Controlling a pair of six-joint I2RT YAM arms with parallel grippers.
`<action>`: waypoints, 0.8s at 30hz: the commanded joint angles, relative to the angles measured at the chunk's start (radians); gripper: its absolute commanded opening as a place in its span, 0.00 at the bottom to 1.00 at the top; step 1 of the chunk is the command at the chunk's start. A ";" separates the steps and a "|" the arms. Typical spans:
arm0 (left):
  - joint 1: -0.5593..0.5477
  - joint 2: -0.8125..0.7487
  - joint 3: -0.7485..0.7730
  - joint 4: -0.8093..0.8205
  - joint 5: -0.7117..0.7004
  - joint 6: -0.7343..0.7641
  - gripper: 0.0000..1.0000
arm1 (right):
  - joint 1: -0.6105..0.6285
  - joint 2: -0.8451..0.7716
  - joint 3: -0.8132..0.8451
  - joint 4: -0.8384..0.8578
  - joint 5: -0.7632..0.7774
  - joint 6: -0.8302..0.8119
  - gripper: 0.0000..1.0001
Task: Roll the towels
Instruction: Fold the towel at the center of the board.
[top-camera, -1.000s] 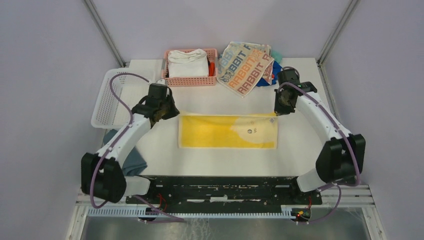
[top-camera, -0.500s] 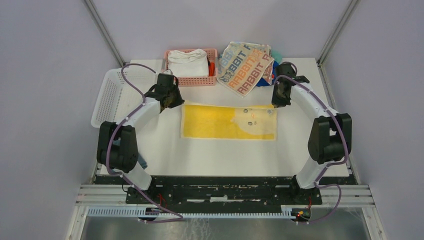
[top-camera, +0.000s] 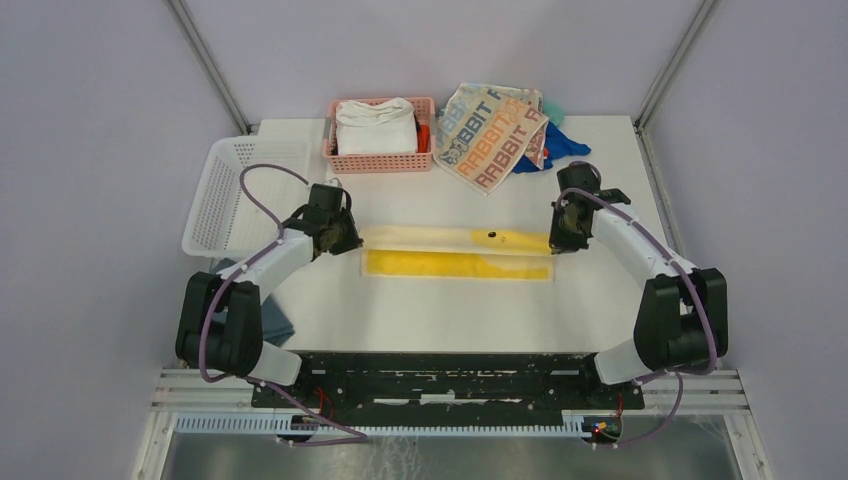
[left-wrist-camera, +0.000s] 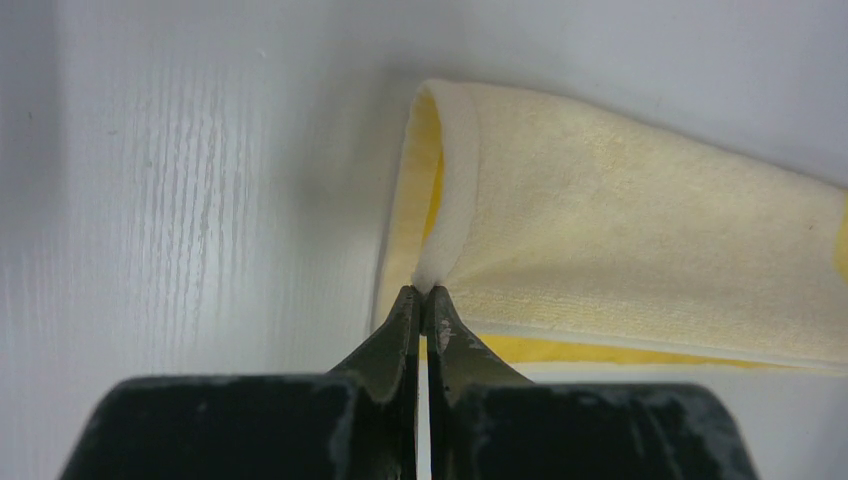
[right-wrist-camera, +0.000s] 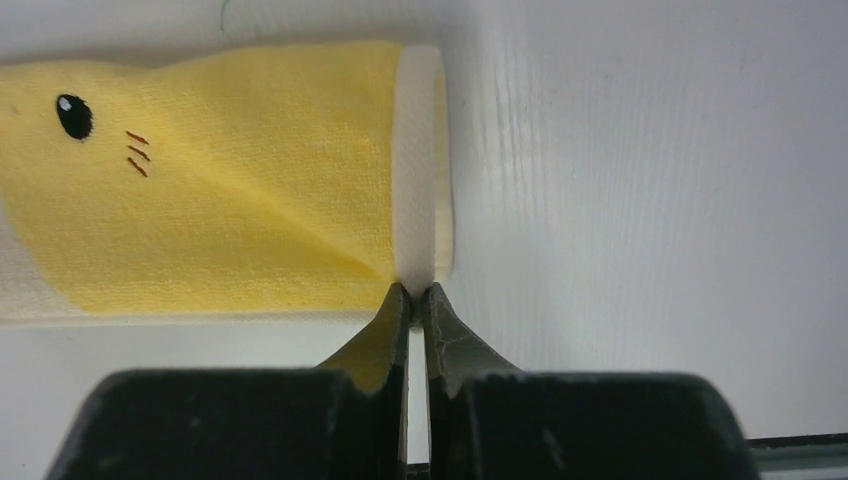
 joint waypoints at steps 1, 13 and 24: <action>0.006 -0.031 -0.063 0.021 -0.007 -0.037 0.03 | -0.005 -0.038 -0.083 0.013 0.005 0.024 0.02; 0.001 0.036 -0.152 0.102 0.001 -0.068 0.03 | -0.005 0.079 -0.208 0.112 -0.003 0.070 0.00; -0.023 0.017 -0.190 0.105 -0.011 -0.089 0.03 | -0.005 0.063 -0.223 0.122 0.049 0.068 0.10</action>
